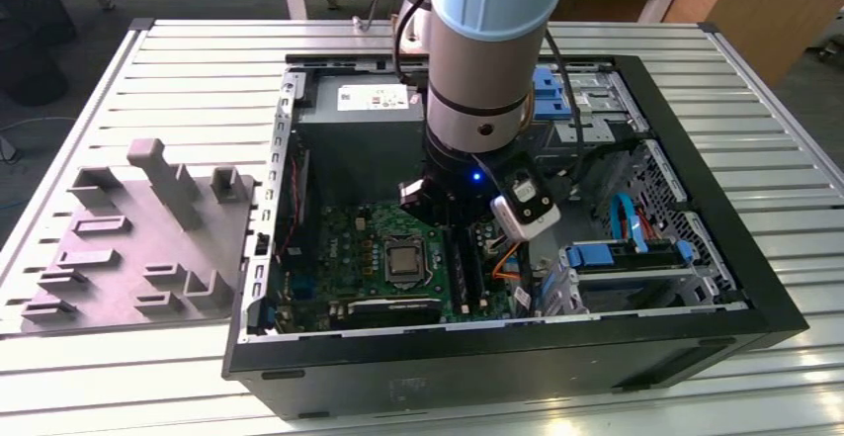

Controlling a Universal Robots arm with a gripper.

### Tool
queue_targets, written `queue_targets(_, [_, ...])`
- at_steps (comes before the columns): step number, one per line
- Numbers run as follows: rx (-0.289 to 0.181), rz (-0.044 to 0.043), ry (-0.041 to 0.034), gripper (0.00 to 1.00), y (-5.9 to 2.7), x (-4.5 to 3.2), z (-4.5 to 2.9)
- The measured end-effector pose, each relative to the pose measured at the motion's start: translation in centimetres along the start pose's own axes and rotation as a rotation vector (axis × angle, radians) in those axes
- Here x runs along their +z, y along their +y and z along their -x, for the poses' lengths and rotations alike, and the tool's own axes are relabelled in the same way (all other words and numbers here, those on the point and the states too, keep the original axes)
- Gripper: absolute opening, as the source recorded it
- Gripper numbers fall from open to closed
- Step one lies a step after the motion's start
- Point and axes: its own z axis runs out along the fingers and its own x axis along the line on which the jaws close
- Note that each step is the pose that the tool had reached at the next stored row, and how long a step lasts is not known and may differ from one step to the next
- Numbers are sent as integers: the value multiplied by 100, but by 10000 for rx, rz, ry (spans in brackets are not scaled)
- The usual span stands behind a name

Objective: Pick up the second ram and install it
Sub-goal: 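Insert the second ram into the second slot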

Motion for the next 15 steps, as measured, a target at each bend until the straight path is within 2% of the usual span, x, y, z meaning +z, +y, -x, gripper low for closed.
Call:
queue_targets(9, [74, 10, -1, 11, -2, 5, 17])
queue_targets(15, [119, 83, -4, 11, -2, 16, 20])
